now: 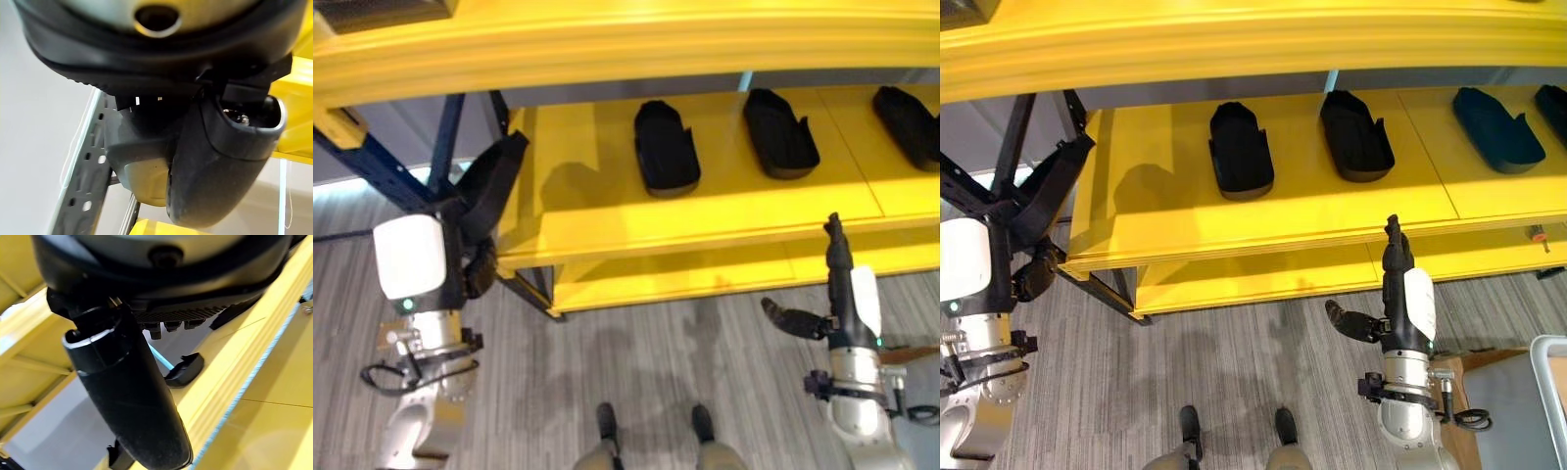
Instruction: Move parts from the plastic box to the shelf.
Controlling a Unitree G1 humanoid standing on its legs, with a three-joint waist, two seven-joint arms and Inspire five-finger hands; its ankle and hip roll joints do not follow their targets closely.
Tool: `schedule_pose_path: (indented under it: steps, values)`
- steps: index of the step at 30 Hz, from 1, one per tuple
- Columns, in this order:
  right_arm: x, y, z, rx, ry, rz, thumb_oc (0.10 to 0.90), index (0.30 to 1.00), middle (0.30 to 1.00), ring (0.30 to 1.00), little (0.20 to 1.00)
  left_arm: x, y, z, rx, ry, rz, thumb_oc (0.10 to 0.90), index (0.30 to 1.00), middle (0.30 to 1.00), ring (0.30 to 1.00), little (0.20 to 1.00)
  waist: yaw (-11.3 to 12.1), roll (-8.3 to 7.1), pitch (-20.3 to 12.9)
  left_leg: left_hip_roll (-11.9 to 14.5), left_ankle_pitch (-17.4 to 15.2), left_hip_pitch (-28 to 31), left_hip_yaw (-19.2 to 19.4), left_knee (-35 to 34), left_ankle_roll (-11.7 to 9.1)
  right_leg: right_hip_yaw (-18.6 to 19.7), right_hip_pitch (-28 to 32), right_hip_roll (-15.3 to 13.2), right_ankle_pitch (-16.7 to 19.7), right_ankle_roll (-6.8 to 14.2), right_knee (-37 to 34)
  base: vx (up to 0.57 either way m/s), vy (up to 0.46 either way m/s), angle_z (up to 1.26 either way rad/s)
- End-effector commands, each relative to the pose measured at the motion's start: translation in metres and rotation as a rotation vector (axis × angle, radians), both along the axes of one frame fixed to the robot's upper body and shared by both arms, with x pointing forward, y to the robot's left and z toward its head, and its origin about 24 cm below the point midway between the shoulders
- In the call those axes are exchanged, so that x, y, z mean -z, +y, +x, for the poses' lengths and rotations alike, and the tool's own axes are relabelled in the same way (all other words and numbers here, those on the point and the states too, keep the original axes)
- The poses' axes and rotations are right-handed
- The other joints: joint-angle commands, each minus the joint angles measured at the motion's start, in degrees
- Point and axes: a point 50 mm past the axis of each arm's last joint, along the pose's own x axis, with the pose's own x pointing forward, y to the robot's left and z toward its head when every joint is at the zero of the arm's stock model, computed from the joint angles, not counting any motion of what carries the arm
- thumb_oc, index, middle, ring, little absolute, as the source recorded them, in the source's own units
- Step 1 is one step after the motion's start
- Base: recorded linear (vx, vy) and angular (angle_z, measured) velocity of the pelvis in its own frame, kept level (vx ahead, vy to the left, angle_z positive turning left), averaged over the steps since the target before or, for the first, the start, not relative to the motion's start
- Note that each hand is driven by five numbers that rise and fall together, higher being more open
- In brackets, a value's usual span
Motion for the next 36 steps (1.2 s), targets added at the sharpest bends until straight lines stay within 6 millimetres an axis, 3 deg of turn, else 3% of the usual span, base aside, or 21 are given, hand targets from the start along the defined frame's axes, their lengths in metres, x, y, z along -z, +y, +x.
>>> schedule_pose_path:
  steps: [1,6,13,21,28,32,36]
  values:
    - [-0.034,-0.001,0.010,-0.049,-0.176,-0.094,0.900,1.000,1.000,1.000,1.000,-0.061,0.001,0.002,-0.001,-0.341,0.097,0.400,0.300,0.300,0.300,0.300,-1.1,0.94,-7.9,3.3,-2.8,0.5,3.4,2.1,-1.1,3.0,1.6,2.0,-5.2,0.0,-0.1,0.02,0.049,-0.12]
    - [-0.031,0.002,0.008,-0.073,-0.152,-0.103,0.900,1.000,1.000,1.000,1.000,-0.072,0.009,0.005,-0.061,-0.347,0.185,0.400,0.300,0.300,0.300,0.300,-2.0,0.44,-7.9,3.3,-3.1,0.1,5.6,2.3,-0.7,4.5,-0.4,2.1,-4.7,0.4,-0.1,0.00,0.040,-0.24]
    - [-0.032,0.002,0.007,-0.078,-0.155,-0.109,0.900,1.000,1.000,1.000,1.000,-0.072,0.020,0.015,-0.139,-0.287,0.240,0.400,0.300,0.300,0.300,0.300,-2.9,-0.27,-6.8,3.9,-3.0,-0.5,6.7,2.6,-0.8,5.3,-2.1,2.8,-4.2,0.3,-0.1,-0.01,-0.004,-0.13]
    - [-0.035,0.002,0.012,-0.077,-0.169,-0.085,0.900,1.000,1.000,1.000,1.000,-0.057,0.035,0.031,-0.227,-0.187,0.222,0.400,0.300,0.300,0.300,0.300,-3.7,-1.17,-4.1,3.9,-3.4,-3.7,7.6,4.1,-0.9,5.4,-5.0,3.2,-3.6,0.5,0.0,-0.02,0.009,-0.07]
    - [-0.035,0.001,0.015,-0.074,-0.168,-0.072,0.900,1.000,1.000,1.000,1.000,-0.055,0.033,0.042,-0.221,-0.142,0.243,0.400,0.300,0.300,0.300,0.300,-4.2,-1.53,-3.1,4.0,-4.1,-6.2,7.5,6.5,-0.9,5.5,-6.3,3.2,-3.1,0.5,0.1,-0.01,0.000,-0.02]
    - [-0.036,0.001,0.022,-0.068,-0.170,-0.050,0.900,1.000,1.000,1.000,1.000,-0.047,0.031,0.061,-0.212,-0.022,0.302,0.400,0.300,0.300,0.300,0.300,-5.3,-1.54,-1.3,3.8,-5.0,-9.7,7.7,9.0,-0.8,5.8,-8.6,3.1,-2.0,0.9,0.1,-0.02,0.050,-0.05]
    - [-0.036,0.000,0.024,-0.063,-0.171,-0.039,0.900,1.000,1.000,1.000,1.000,-0.044,0.032,0.067,-0.219,0.026,0.333,0.400,0.300,0.300,0.300,0.300,-5.6,-1.51,-1.1,3.7,-5.2,-10.8,7.9,9.6,-0.6,6.1,-9.4,3.1,-1.6,1.0,0.1,0.00,0.031,-0.04]
